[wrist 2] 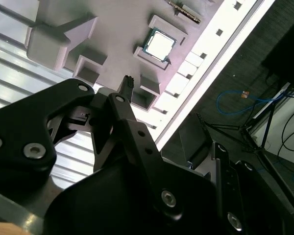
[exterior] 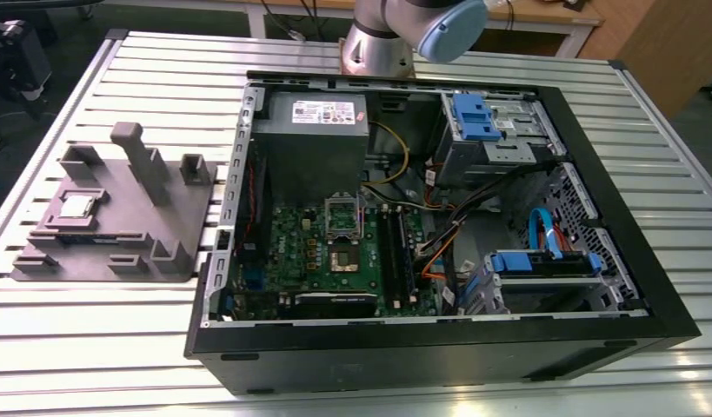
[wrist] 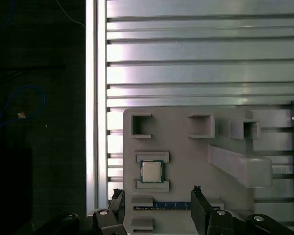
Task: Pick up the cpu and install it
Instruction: 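Pick up the cpu and move it towards the insertion slot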
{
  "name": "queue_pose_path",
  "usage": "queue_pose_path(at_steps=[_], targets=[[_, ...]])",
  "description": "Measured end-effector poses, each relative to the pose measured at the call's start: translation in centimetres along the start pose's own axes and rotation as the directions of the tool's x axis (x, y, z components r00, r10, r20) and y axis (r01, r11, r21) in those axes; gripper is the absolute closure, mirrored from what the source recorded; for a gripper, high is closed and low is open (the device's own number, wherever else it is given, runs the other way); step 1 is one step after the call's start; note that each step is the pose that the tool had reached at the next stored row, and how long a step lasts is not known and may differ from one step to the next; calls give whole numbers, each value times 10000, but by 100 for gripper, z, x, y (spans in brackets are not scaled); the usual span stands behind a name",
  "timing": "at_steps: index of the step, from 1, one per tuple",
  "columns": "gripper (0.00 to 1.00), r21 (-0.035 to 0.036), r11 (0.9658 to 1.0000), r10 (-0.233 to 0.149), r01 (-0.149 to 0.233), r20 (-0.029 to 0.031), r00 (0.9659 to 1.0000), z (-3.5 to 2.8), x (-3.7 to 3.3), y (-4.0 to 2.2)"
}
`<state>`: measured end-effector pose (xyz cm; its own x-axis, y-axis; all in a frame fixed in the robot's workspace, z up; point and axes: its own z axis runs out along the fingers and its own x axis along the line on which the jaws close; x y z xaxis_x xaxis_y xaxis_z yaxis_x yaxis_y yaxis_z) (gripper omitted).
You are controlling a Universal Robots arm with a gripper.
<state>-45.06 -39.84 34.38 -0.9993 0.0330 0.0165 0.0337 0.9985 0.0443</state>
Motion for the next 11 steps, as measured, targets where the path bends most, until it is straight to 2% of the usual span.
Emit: queue_pose_path(at_steps=[3, 11], targets=[[35, -1, 10000, 0, 0, 0, 10000, 28, 0, -1], [35, -1, 10000, 0, 0, -1, 10000, 40, -1, -2]])
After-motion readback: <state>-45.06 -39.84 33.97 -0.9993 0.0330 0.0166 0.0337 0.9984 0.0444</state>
